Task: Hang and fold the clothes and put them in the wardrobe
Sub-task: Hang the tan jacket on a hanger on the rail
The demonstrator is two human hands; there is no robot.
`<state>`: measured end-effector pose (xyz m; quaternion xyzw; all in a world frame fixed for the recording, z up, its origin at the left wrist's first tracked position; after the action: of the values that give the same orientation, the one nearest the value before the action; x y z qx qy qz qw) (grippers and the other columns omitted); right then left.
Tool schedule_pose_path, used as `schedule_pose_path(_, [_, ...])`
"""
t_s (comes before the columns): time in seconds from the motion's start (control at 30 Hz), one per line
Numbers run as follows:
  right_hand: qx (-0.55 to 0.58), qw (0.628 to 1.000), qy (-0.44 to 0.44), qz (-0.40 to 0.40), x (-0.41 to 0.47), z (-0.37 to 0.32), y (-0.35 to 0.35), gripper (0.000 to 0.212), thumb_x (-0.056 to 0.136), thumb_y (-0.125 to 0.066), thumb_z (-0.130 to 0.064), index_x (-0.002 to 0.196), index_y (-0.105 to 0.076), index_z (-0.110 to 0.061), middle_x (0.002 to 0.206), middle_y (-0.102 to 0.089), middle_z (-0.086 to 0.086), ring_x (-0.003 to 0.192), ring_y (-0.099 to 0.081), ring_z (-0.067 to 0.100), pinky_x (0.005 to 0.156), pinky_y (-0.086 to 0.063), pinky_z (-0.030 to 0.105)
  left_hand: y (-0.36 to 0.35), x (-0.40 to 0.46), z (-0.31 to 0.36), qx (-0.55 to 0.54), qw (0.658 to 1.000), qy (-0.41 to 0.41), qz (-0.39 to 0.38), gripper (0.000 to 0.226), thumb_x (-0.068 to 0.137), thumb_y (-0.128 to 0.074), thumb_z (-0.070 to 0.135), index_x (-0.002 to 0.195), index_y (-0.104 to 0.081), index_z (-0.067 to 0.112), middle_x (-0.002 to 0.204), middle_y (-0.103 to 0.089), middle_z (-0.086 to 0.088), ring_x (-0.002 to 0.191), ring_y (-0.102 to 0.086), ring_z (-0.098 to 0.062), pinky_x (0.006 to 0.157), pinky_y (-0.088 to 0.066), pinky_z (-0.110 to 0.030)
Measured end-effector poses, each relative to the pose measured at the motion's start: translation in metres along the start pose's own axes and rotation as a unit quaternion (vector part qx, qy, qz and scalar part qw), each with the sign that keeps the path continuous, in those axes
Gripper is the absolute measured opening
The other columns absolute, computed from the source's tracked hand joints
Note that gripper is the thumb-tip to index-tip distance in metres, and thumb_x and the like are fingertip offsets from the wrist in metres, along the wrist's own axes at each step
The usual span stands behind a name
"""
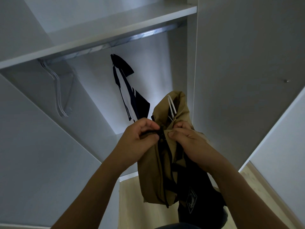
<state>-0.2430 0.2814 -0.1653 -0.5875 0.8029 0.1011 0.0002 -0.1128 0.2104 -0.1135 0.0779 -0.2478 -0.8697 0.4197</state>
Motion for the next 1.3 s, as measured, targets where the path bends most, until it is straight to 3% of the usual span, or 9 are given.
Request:
schedule_pose_path(0.17, [-0.013,1.000,0.019,-0.013,-0.001,-0.005,-0.003,0.024,0.097,-0.052,-0.027,0.093,-0.066,-0.009,0.109,-0.051,-0.004,0.073,-0.049,-0.019,0.062,-0.033,-0.005,0.004,-0.003,0.000,0.017,0.999,-0.012,0.024,0.016,0.089,-0.067,0.011,0.088,-0.068,0.027,0.093,-0.072,0.003,0.089,-0.068,-0.010,0.085,-0.054,-0.023])
schedule_pose_path(0.33, [0.004,0.999,0.034,-0.026,-0.002,-0.006,-0.008,0.023,0.094,-0.056,-0.033,0.085,-0.070,-0.017,0.108,-0.051,-0.003,0.080,-0.052,-0.010,0.067,-0.037,-0.001,0.002,-0.005,0.002,0.036,0.998,-0.037,0.019,0.019,0.089,-0.068,0.012,0.085,-0.069,0.031,0.088,-0.072,0.007,0.086,-0.068,-0.009,0.082,-0.055,-0.021])
schedule_pose_path(0.47, [0.039,0.998,0.039,-0.011,-0.002,-0.003,-0.010,0.020,0.095,-0.056,-0.029,0.084,-0.070,-0.022,0.110,-0.050,-0.001,0.094,-0.054,0.004,0.071,-0.039,0.001,0.002,-0.006,0.002,0.090,0.994,-0.058,0.028,0.019,0.091,-0.066,0.017,0.086,-0.067,0.036,0.087,-0.069,0.018,0.088,-0.063,-0.001,0.081,-0.047,-0.007])
schedule_pose_path(0.63, [0.087,0.995,0.038,-0.005,0.002,-0.003,-0.010,0.019,0.095,-0.056,-0.025,0.084,-0.071,-0.022,0.111,-0.049,0.000,0.090,-0.055,-0.004,0.072,-0.041,0.001,-0.011,-0.011,0.023,0.272,0.944,-0.184,0.037,0.017,0.091,-0.055,0.021,0.095,-0.068,0.010,0.101,-0.065,-0.001,0.095,-0.056,-0.012,0.087,-0.037,-0.012])
schedule_pose_path(0.73, [0.082,0.996,0.043,0.004,0.005,0.000,-0.009,0.019,0.095,-0.056,-0.023,0.083,-0.070,-0.021,0.110,-0.048,0.001,0.082,-0.052,-0.012,0.071,-0.039,0.000,-0.016,-0.011,0.020,0.315,0.930,-0.182,0.041,0.017,0.088,-0.053,0.026,0.087,-0.063,0.012,0.106,-0.060,-0.001,0.098,-0.052,-0.016,0.087,-0.040,-0.027])
schedule_pose_path(0.83, [0.078,0.996,0.046,0.009,0.007,0.003,-0.010,0.020,0.096,-0.055,-0.023,0.082,-0.069,-0.021,0.109,-0.047,-0.001,0.080,-0.051,-0.013,0.072,-0.040,0.001,-0.021,-0.008,0.015,0.359,0.917,-0.171,0.026,0.032,0.086,-0.043,0.038,0.083,-0.064,0.015,0.112,-0.056,0.000,0.104,-0.047,-0.017,0.090,-0.033,-0.028])
schedule_pose_path(1.07, [0.117,0.986,0.052,0.106,0.014,0.012,0.006,0.024,0.094,-0.059,-0.019,0.074,-0.069,-0.026,0.101,-0.042,-0.006,0.080,-0.051,-0.006,0.072,-0.040,0.001,-0.029,-0.033,0.035,0.418,0.855,-0.289,0.104,0.030,0.090,-0.046,0.029,0.081,-0.072,0.016,0.094,-0.062,-0.004,0.096,-0.044,-0.021,0.088,-0.029,-0.034])
schedule_pose_path(1.17, [0.105,0.984,0.055,0.131,0.015,0.014,0.004,0.020,0.094,-0.060,-0.021,0.076,-0.068,-0.022,0.099,-0.039,-0.008,0.086,-0.049,0.003,0.073,-0.039,0.000,-0.043,-0.043,0.039,0.442,0.834,-0.325,0.059,0.023,0.081,-0.051,0.028,0.079,-0.072,0.019,0.093,-0.064,-0.003,0.096,-0.043,-0.021,0.088,-0.035,-0.037])
schedule_pose_path(1.3, [0.146,0.969,0.044,0.196,0.017,0.016,0.029,0.023,0.094,-0.059,-0.024,0.075,-0.069,-0.027,0.104,-0.041,-0.001,0.094,-0.050,0.014,0.084,-0.044,0.017,-0.060,-0.065,0.035,0.436,0.826,-0.351,-0.062,0.017,0.087,-0.053,0.029,0.075,-0.064,0.024,0.098,-0.054,0.006,0.099,-0.046,-0.018,0.093,-0.036,-0.039])
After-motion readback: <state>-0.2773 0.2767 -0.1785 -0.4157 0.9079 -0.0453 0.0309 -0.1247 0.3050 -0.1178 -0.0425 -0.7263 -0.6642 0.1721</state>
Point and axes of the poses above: each hand's wrist, its own x-axis towards the middle knuckle, its own y-axis out of the back of the hand, z = x × y, the point moved 10 cm from there along x, towards the middle knuckle
